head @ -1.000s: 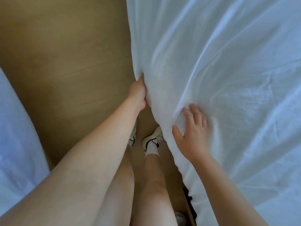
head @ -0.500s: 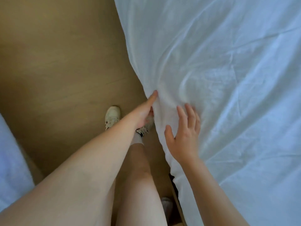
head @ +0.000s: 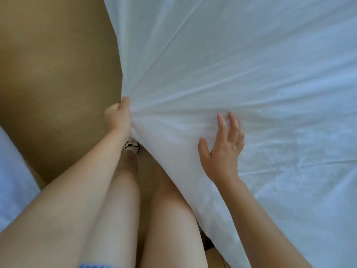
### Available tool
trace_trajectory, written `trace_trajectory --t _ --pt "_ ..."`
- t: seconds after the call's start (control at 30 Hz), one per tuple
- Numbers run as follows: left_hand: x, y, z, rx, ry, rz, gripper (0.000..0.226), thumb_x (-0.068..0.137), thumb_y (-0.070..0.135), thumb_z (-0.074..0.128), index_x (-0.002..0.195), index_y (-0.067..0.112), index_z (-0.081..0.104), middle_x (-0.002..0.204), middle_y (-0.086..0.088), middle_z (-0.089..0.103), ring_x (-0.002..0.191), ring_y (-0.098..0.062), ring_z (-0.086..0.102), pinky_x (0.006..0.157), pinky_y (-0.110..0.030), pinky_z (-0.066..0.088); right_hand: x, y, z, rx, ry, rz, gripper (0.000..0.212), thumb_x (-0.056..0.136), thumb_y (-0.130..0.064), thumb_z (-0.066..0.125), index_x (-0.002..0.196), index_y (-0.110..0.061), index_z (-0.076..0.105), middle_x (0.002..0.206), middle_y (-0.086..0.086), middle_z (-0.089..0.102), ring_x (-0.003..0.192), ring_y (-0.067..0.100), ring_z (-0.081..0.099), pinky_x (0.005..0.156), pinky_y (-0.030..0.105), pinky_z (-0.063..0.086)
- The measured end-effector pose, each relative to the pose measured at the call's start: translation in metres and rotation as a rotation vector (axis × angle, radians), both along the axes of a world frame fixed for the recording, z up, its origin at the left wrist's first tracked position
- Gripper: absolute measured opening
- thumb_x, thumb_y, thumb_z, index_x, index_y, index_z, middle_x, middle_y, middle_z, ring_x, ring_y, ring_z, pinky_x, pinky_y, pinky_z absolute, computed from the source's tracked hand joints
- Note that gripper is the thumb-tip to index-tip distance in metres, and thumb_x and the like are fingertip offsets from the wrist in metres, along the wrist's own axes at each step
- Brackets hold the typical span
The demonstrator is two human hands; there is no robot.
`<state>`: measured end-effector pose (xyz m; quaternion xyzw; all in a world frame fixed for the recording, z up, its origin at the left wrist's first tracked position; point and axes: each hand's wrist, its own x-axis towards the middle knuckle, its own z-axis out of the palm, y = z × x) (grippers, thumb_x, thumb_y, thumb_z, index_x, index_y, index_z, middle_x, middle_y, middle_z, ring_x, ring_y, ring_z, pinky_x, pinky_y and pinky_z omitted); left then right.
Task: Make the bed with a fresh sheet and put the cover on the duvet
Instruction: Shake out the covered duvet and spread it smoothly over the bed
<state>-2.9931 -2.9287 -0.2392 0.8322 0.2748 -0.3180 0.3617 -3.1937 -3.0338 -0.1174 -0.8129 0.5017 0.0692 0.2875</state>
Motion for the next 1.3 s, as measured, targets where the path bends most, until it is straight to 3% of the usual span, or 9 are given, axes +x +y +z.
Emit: trace_trajectory --t 0.13,0.23,0.3,0.37,0.67,0.8,0.93,1.03,1.3 --pt "0.025 0.023 -0.012 0.122 0.063 0.02 0.026 0.086 0.021 0.052 0.061 0.015 0.052 0.067 0.0 0.053 0.077 -0.022 0.051 0.068 -0.03 0.042 -0.008 0.005 -0.003 -0.002 -0.005 0.151 0.062 0.077 -0.019 0.063 0.135 -0.006 0.045 0.142 0.025 0.039 0.133 0.034 0.02 0.107 0.055 0.02" --pt "0.007 -0.001 -0.008 0.003 0.203 -0.045 0.026 0.093 0.027 0.052 0.067 0.02 0.049 0.068 0.003 0.05 0.073 -0.019 0.052 0.06 -0.027 0.04 -0.011 -0.003 -0.004 0.023 0.065 0.145 0.064 0.078 -0.02 0.063 0.137 -0.002 0.045 0.145 0.024 0.037 0.136 0.041 0.025 0.107 0.057 0.021" --pt "0.005 -0.02 0.002 -0.12 0.329 -0.036 0.021 0.097 0.036 0.046 0.09 0.019 0.057 0.08 0.004 0.059 0.075 -0.017 0.058 0.065 -0.026 0.046 -0.001 -0.01 -0.002 0.038 0.074 0.206 0.066 0.08 -0.025 0.059 0.14 -0.004 0.042 0.148 0.022 0.033 0.138 0.042 0.025 0.109 0.055 0.019" --pt "0.017 -0.047 0.012 -0.254 0.42 -0.104 0.038 0.098 0.048 0.037 0.116 0.021 0.056 0.098 0.004 0.063 0.088 -0.016 0.061 0.077 -0.031 0.049 0.017 -0.023 0.0 0.058 0.059 0.276 0.067 0.084 -0.026 0.058 0.144 -0.007 0.036 0.152 0.018 0.027 0.141 0.039 0.019 0.112 0.052 0.015" --pt "0.139 -0.182 0.029 -0.591 0.276 -0.068 0.065 0.094 0.063 0.026 0.135 0.018 0.051 0.132 -0.005 0.057 0.119 -0.022 0.055 0.102 -0.035 0.043 0.159 -0.096 0.014 -0.009 0.008 0.453 0.067 0.092 -0.031 0.052 0.15 -0.017 0.021 0.158 0.007 0.013 0.145 0.027 0.004 0.115 0.042 0.008" --pt "0.202 -0.208 0.031 -0.664 0.29 -0.042 0.061 0.092 0.062 0.035 0.122 0.014 0.059 0.113 -0.003 0.067 0.1 -0.02 0.064 0.091 -0.033 0.05 0.227 -0.12 0.007 -0.007 0.083 0.467 0.068 0.092 -0.035 0.048 0.151 -0.022 0.015 0.159 0.004 0.007 0.145 0.024 -0.001 0.114 0.046 0.009" --pt "0.249 -0.234 0.035 -0.484 -0.044 -0.125 0.031 0.097 0.026 0.049 0.069 0.015 0.055 0.07 0.002 0.056 0.064 -0.009 0.05 0.059 -0.022 0.038 0.286 -0.138 0.004 0.009 0.115 0.291 0.066 0.091 -0.032 0.05 0.149 -0.021 0.021 0.157 0.006 0.012 0.144 0.024 0.006 0.112 0.044 0.01" --pt "0.26 -0.236 0.035 -0.437 -0.096 -0.251 0.032 0.095 0.016 0.05 0.064 0.013 0.056 0.064 0.001 0.054 0.064 -0.013 0.048 0.059 -0.023 0.036 0.326 -0.148 0.007 0.015 0.147 0.204 0.065 0.091 -0.032 0.051 0.147 -0.017 0.023 0.154 0.009 0.018 0.141 0.027 0.015 0.112 0.041 0.014" --pt "0.316 -0.211 0.072 -0.528 0.077 0.378 0.038 0.085 0.004 0.05 0.052 0.017 0.037 0.056 0.001 0.032 0.055 -0.016 0.027 0.052 -0.027 0.022 0.401 -0.159 0.015 0.042 0.141 0.11 0.063 0.091 -0.03 0.053 0.145 -0.01 0.028 0.146 0.01 0.028 0.132 0.029 0.026 0.108 0.035 0.02"
